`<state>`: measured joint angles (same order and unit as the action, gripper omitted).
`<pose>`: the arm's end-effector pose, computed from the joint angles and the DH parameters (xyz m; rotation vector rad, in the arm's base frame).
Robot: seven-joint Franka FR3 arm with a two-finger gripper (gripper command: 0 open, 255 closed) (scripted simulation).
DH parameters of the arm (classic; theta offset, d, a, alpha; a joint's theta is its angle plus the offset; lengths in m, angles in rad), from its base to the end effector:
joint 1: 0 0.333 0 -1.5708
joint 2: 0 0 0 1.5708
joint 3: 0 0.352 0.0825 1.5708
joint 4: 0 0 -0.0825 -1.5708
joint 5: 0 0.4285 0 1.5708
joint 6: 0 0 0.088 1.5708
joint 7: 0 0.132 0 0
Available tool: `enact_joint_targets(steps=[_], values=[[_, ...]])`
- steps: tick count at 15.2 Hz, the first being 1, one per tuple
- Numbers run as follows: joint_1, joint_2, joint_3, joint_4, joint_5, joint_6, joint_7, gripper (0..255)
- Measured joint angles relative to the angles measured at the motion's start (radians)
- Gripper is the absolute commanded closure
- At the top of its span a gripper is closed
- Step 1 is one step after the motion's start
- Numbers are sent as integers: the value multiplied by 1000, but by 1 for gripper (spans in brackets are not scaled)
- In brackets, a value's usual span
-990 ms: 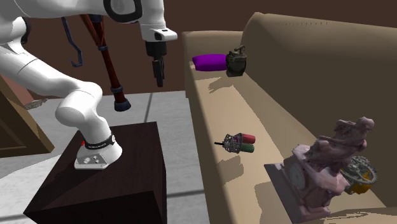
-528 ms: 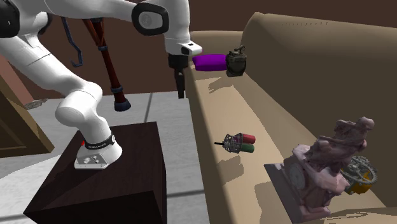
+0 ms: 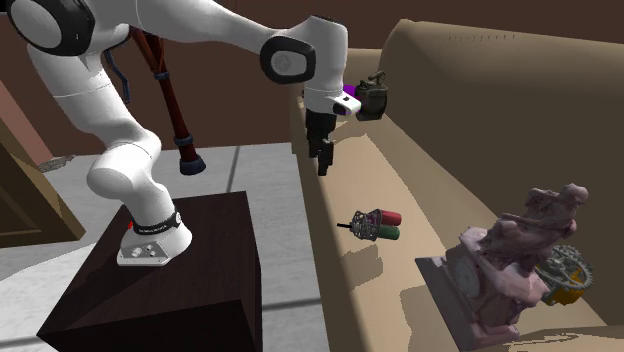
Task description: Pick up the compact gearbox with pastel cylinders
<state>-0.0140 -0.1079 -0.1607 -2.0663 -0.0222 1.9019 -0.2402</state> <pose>0.5435 -0.1000 0.4687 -3.1297 -0.1170 0.0898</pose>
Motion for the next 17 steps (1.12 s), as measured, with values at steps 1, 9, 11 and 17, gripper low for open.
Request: enact_joint_targets(steps=[1, 9, 11, 17], values=[[0, 40, -3, 29, 10, 5, -16, 0], [-36, 380, -19, 338, 97, -12, -164, 0], [-50, 478, -13, 440, 118, -29, -194, 0], [-100, 778, 12, 809, 161, -134, -257, 0]])
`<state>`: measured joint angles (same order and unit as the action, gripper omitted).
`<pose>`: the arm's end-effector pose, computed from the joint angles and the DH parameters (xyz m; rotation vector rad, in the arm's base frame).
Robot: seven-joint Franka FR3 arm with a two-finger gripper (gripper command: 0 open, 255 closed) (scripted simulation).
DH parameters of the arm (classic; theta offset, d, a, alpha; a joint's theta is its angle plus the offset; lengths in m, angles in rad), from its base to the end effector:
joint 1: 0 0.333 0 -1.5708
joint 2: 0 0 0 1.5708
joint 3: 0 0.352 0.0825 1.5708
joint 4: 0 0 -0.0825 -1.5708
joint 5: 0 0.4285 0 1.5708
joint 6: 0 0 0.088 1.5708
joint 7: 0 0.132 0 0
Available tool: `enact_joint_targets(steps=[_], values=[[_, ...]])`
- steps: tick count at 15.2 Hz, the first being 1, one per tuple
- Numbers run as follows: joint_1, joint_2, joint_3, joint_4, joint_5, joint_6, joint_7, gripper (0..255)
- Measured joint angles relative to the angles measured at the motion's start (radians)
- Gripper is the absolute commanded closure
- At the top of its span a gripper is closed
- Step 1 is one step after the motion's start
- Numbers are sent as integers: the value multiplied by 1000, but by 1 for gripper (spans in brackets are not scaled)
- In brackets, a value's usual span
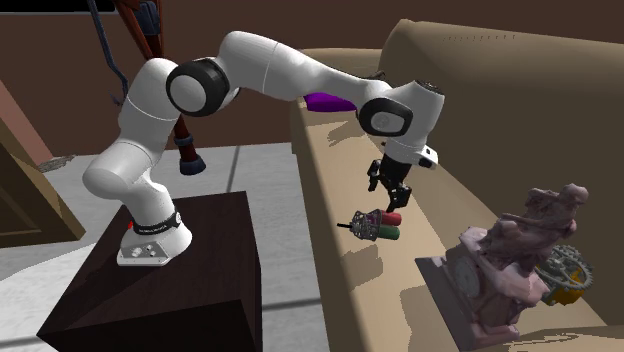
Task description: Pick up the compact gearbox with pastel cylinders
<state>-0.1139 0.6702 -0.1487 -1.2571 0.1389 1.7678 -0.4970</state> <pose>0.7630 -0.1621 0.3448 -3.0237 -0.3362 0.1936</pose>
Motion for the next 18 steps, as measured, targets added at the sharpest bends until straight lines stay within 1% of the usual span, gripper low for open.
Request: enact_joint_targets(steps=[1, 3, 9, 10, 18], values=[[-3, 31, 3, 40, 3, -13, -2, 0], [-8, 58, 6, 61, 6, -8, -8, 0], [-9, 92, 9, 35, 11, 50, -15, 0], [-9, 93, 9, 34, 11, 52, -15, 255], [-8, 92, 10, 32, 11, 56, -15, 255]])
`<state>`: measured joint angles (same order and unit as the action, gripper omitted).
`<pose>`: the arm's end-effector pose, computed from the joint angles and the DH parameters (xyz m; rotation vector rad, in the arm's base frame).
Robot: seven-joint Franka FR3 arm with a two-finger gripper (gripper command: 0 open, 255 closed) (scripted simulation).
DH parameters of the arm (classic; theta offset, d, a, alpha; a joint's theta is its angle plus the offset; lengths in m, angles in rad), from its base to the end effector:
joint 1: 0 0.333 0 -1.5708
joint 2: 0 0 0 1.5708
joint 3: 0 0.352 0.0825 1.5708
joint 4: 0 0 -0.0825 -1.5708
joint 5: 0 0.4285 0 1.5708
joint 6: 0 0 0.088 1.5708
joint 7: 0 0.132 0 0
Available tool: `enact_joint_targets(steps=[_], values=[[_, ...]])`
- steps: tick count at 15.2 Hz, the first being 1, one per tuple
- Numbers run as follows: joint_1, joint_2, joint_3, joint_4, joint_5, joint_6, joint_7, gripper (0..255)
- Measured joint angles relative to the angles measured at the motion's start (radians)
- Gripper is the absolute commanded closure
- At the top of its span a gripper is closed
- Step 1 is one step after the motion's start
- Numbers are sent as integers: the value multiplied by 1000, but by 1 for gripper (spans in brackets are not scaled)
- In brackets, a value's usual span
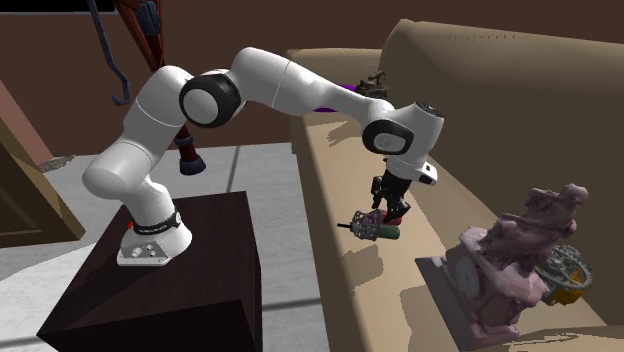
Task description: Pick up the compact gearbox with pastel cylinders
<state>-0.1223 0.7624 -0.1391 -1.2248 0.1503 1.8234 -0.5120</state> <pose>0.7770 -0.1641 0.2917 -3.0154 -0.3515 0.1960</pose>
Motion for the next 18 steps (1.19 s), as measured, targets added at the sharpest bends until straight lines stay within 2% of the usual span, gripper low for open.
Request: enact_joint_targets(steps=[8, 18], values=[[0, -17, -2, 31, -3, -50, 5, 255], [-5, -40, -4, 126, -8, -167, 15, 255]])
